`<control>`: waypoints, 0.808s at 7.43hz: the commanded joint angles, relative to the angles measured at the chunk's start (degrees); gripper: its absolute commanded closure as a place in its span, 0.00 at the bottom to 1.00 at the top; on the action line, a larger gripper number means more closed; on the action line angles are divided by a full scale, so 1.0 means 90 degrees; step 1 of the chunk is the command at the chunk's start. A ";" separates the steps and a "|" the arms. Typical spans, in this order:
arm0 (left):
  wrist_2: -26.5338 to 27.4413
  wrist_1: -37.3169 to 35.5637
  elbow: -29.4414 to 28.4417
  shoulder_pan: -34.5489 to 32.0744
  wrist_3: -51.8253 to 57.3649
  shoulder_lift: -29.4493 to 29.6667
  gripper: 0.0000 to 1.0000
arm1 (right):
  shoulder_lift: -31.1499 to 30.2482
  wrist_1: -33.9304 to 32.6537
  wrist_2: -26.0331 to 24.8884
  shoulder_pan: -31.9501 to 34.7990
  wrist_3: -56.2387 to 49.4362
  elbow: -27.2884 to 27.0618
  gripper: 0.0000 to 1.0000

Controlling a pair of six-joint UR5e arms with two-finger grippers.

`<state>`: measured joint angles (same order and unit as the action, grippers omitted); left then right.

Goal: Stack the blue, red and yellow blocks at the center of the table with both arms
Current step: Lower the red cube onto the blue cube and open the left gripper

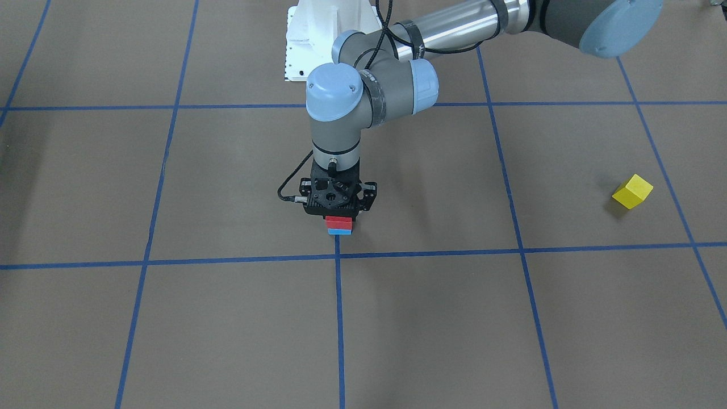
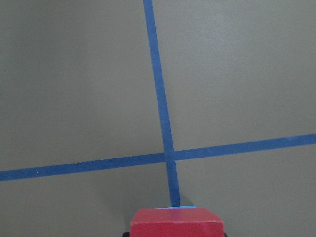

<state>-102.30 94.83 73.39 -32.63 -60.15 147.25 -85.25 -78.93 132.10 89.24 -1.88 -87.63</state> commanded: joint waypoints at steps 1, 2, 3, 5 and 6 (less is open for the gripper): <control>0.0000 0.0010 0.0000 0.0032 0.0013 -0.0013 1.00 | 0.0000 0.0000 0.0000 -0.0003 0.0004 0.0000 0.00; 0.0000 0.0019 0.0000 0.0032 0.0023 -0.0013 0.94 | 0.0000 -0.0010 0.0000 -0.0003 0.0013 0.0000 0.00; 0.0000 0.0019 0.0000 0.0032 0.0023 -0.0013 0.88 | 0.0010 -0.0010 0.0000 -0.0003 0.0013 0.0000 0.00; 0.0000 0.0019 0.0000 0.0061 0.0023 -0.0023 0.73 | 0.0000 -0.0010 0.0000 0.0006 0.0013 0.0000 0.00; 0.0000 0.0029 0.0000 0.0071 0.0023 -0.0023 0.66 | 0.0000 -0.0010 0.0000 -0.0003 0.0013 0.0010 0.00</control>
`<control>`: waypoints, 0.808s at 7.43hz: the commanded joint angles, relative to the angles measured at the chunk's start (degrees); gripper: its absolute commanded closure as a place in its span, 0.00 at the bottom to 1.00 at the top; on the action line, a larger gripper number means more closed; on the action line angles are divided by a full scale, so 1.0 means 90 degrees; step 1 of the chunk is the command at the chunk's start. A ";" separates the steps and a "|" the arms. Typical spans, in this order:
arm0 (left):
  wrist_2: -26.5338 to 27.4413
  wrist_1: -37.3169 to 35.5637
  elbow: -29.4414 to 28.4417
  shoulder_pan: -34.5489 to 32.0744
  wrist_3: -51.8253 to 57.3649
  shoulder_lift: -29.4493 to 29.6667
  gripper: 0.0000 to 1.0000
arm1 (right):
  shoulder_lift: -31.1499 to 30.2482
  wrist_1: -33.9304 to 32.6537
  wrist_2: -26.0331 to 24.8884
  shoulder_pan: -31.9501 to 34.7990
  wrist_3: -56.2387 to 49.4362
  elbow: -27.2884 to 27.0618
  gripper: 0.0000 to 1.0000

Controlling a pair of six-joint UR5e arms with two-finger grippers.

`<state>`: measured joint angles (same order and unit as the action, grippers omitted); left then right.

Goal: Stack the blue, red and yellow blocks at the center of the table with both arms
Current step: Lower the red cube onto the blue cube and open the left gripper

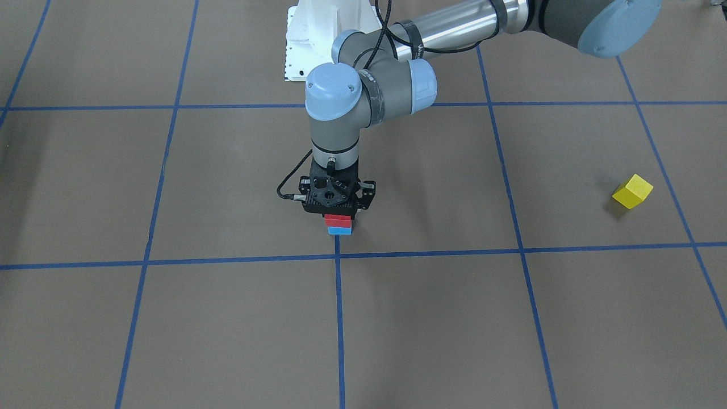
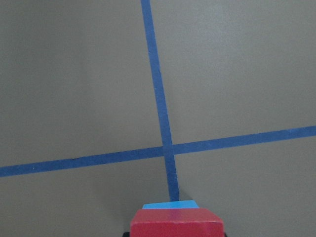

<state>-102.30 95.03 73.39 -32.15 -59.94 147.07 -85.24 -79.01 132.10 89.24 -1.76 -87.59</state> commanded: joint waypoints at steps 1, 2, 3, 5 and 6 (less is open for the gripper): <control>0.0000 0.0008 0.0000 0.0027 0.0010 -0.0004 0.54 | -0.0002 0.0000 0.0000 0.0007 0.0000 0.0006 0.00; 0.0000 0.0008 0.0000 0.0037 0.0010 -0.0004 0.26 | -0.0002 0.0000 0.0000 -0.0003 -0.0009 0.0006 0.00; 0.0000 0.0008 0.0010 0.0037 0.0010 -0.0004 0.01 | -0.0002 0.0000 0.0000 -0.0003 -0.0009 0.0006 0.00; -0.0010 0.0008 0.0068 0.0028 0.0010 -0.0023 0.01 | -0.0002 0.0009 0.0000 -0.0003 0.0000 -0.0004 0.00; -0.0049 -0.0079 0.0262 -0.0059 0.0020 -0.0033 0.00 | -0.0002 0.0009 0.0000 -0.0003 0.0000 -0.0004 0.00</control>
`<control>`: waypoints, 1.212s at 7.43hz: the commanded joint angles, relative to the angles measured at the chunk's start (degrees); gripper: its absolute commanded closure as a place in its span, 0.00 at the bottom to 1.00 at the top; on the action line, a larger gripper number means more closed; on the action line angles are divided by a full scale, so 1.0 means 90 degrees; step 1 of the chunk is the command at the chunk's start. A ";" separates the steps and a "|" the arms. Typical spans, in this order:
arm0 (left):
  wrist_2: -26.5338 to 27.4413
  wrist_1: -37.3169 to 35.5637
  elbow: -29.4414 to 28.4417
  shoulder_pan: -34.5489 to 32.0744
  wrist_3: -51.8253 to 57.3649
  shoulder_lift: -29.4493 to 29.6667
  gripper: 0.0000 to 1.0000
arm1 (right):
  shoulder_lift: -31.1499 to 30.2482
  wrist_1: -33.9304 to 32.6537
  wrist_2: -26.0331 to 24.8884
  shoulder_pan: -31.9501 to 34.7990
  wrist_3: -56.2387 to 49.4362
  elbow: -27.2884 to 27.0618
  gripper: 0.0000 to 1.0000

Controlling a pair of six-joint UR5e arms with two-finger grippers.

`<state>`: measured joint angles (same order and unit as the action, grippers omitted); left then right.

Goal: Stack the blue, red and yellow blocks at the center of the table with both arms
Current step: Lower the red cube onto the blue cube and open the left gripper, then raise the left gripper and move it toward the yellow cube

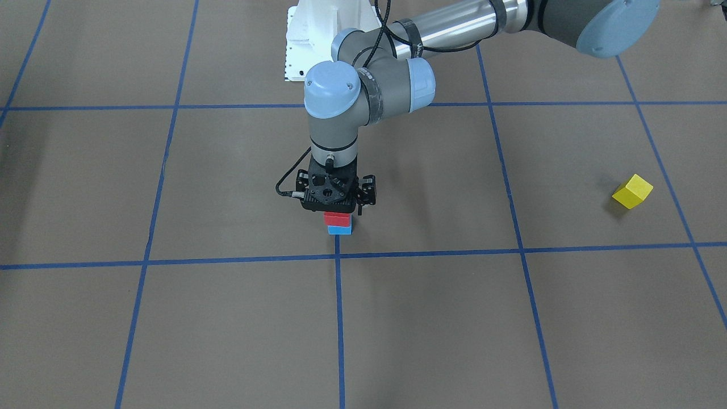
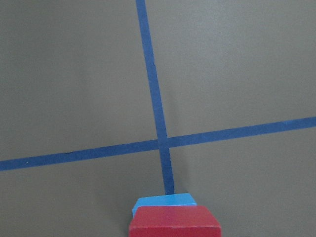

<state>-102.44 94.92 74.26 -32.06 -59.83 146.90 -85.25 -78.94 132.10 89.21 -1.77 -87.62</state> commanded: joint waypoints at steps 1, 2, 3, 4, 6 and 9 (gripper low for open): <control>-0.0294 -0.0194 0.0573 -0.0313 0.0288 -0.0198 0.00 | 0.0010 -0.0008 0.0000 0.0000 0.0001 -0.0001 0.00; -0.0674 -0.0273 0.1302 -0.0663 0.0793 -0.0838 0.00 | 0.0010 0.0001 0.0000 0.0000 0.0001 -0.0001 0.00; -0.1084 -0.0283 0.2122 -0.1102 0.1417 -0.1695 0.00 | 0.0029 0.0001 0.0000 0.0000 0.0011 -0.0001 0.00; -0.1475 -0.0264 0.2778 -0.1541 0.2226 -0.2525 0.00 | 0.0039 0.0001 0.0000 0.0000 0.0011 0.0008 0.00; -0.2023 -0.0167 0.3514 -0.2536 0.4159 -0.4118 0.00 | 0.0039 0.0001 -0.0010 0.0000 0.0001 0.0018 0.00; -0.2903 0.0571 0.3449 -0.4121 0.6683 -0.6091 0.00 | 0.0000 -0.0028 0.0000 0.0000 0.0001 0.0028 0.00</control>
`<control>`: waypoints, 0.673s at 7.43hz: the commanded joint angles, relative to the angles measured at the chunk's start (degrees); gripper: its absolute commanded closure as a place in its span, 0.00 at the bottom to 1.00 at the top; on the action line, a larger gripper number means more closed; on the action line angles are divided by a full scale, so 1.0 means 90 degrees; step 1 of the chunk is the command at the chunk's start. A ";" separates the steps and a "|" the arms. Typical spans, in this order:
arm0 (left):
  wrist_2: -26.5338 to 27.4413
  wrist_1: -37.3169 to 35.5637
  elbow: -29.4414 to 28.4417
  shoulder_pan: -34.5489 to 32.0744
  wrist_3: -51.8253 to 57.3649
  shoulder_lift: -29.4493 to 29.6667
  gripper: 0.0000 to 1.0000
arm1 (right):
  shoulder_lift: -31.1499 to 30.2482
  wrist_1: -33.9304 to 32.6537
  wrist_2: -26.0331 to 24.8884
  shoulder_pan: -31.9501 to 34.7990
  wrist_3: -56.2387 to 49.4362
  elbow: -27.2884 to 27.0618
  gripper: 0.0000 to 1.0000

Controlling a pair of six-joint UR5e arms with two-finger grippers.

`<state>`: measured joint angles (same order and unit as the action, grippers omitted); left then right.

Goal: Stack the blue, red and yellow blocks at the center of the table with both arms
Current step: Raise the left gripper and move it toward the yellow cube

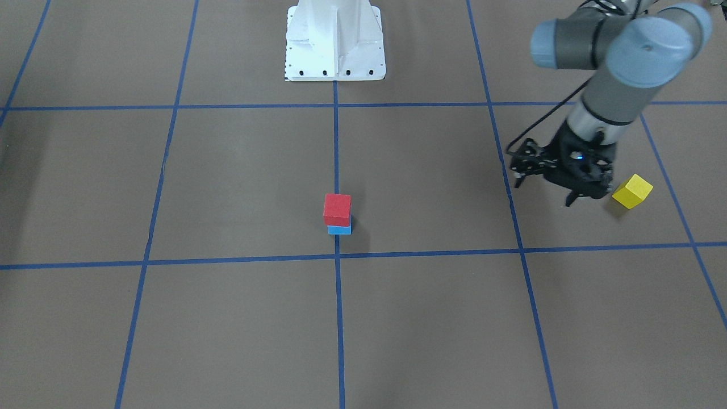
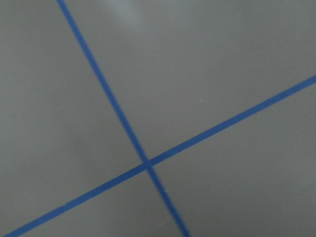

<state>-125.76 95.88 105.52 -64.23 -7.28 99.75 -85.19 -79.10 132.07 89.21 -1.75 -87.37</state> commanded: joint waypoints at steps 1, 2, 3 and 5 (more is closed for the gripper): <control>-0.0313 0.1311 -0.0277 -0.0549 0.0877 -0.1361 0.00 | -0.0008 -0.0010 0.0003 0.0000 -0.0001 0.0000 0.00; -0.0333 0.2702 -0.1130 -0.0549 0.0858 -0.1530 0.00 | 0.0002 0.0000 0.0003 0.0000 -0.0001 0.0000 0.00; -0.0333 0.3615 -0.1816 -0.0520 0.0829 -0.1522 0.00 | 0.0002 0.0000 0.0003 0.0000 -0.0001 0.0000 0.00; -0.0644 0.3878 -0.1853 -0.0519 0.0771 -0.1600 0.00 | 0.0002 0.0019 0.0003 0.0000 -0.0010 0.0000 0.00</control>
<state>-130.16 128.34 89.79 -68.94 -0.06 85.99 -85.17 -79.02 132.10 89.21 -1.78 -87.36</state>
